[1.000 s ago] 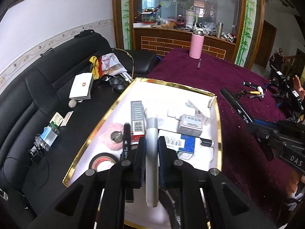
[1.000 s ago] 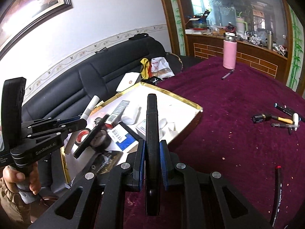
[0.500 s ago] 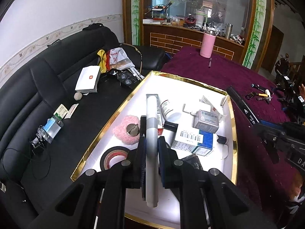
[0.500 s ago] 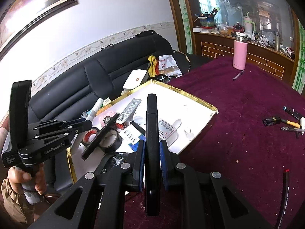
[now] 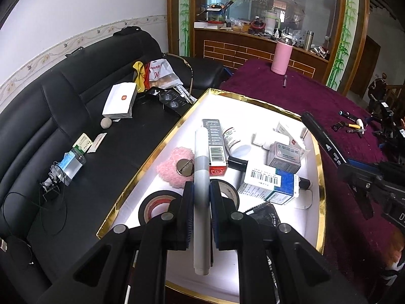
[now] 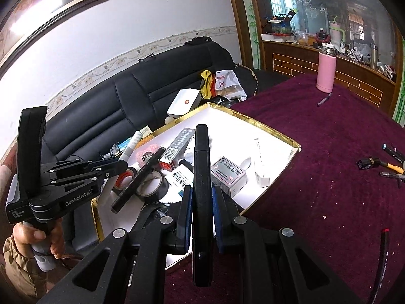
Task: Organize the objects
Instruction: 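Lower the white stick and black marker into the gold-rimmed box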
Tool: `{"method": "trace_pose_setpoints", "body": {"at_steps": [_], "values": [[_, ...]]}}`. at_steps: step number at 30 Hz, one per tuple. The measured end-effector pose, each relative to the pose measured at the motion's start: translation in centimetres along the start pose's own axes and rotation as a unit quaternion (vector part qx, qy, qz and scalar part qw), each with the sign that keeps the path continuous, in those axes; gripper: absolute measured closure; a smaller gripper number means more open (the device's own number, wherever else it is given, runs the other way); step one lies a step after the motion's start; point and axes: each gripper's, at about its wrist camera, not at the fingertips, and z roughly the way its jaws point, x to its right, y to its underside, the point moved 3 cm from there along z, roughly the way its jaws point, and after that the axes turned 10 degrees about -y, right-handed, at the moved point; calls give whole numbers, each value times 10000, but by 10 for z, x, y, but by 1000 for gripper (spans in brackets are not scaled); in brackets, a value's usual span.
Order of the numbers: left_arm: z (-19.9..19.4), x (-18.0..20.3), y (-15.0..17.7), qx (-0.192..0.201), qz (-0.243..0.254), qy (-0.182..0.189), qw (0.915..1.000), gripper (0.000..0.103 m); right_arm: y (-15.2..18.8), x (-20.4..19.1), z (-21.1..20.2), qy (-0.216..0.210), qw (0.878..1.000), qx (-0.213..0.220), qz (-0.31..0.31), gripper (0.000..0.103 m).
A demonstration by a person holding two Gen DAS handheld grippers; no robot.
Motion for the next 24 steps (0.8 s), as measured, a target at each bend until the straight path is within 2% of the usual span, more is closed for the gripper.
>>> {"method": "trace_pose_setpoints", "body": {"at_steps": [24], "values": [[21,-21,6,-181,-193,-65,9996,91,-7,-12,27,-101,9997,-203,-78,87]]}}
